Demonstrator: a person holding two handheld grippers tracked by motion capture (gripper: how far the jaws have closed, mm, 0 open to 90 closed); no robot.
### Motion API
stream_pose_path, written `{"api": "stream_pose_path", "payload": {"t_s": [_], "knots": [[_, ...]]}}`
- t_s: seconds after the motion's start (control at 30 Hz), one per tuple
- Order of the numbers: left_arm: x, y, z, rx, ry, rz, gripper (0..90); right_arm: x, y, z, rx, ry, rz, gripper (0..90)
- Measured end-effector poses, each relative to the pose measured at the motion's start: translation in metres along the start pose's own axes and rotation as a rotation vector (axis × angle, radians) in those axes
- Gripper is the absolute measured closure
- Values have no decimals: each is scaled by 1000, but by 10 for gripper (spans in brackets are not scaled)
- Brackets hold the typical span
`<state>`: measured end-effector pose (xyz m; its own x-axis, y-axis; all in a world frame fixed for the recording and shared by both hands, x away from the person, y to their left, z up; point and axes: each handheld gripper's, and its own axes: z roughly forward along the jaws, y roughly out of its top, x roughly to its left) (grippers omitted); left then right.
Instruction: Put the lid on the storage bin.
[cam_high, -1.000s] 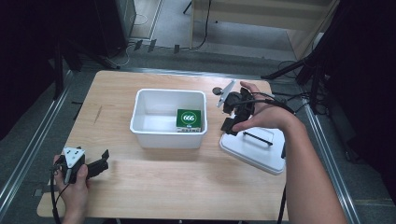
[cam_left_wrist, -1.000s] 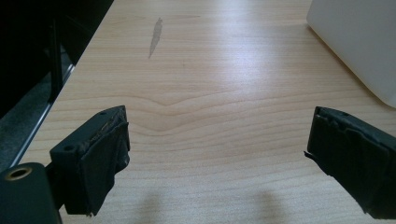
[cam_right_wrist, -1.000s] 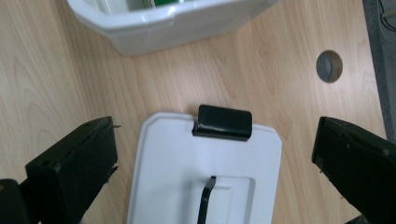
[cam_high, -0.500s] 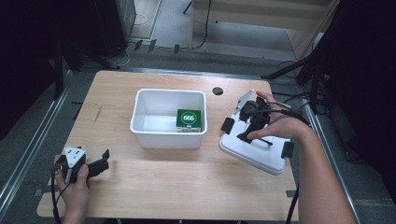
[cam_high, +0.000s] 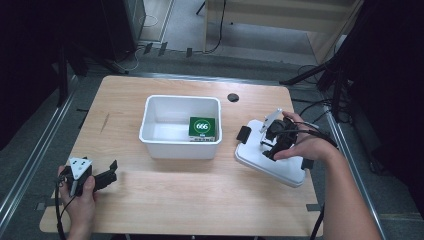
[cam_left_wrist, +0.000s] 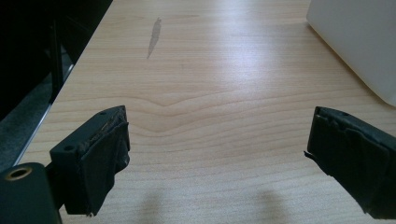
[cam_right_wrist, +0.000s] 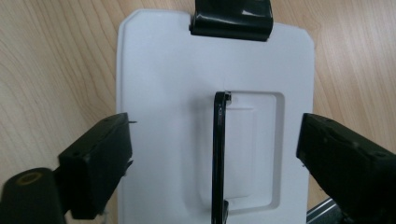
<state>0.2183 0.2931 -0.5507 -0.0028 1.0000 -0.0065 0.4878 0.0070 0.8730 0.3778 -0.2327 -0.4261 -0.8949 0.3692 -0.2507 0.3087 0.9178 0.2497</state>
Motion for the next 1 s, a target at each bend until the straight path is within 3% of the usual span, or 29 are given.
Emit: {"api": "stream_pose_path", "payload": {"t_s": [0.13, 0.2, 0.33, 0.43, 0.77, 1.0], "knots": [[0, 0, 0, 0, 0, 0, 63, 2, -7, 9, 36, -17, 3, 163], [0, 0, 0, 0, 0, 1, 63, 3, -11, 13, 50, -35, -3, 250], [0, 0, 0, -1, 0, 0, 64, 1, -18, 18, 52, -23, 27, 415], [0, 0, 0, 0, 0, 1, 64, -2, -22, 22, 48, -23, 42, 496], [0, 0, 0, 0, 0, -1, 64, -5, -25, 34, 129, -54, 50, 783], [0, 0, 0, 0, 1, -1, 64, -9, -27, 30, 118, -49, 46, 852]]}}
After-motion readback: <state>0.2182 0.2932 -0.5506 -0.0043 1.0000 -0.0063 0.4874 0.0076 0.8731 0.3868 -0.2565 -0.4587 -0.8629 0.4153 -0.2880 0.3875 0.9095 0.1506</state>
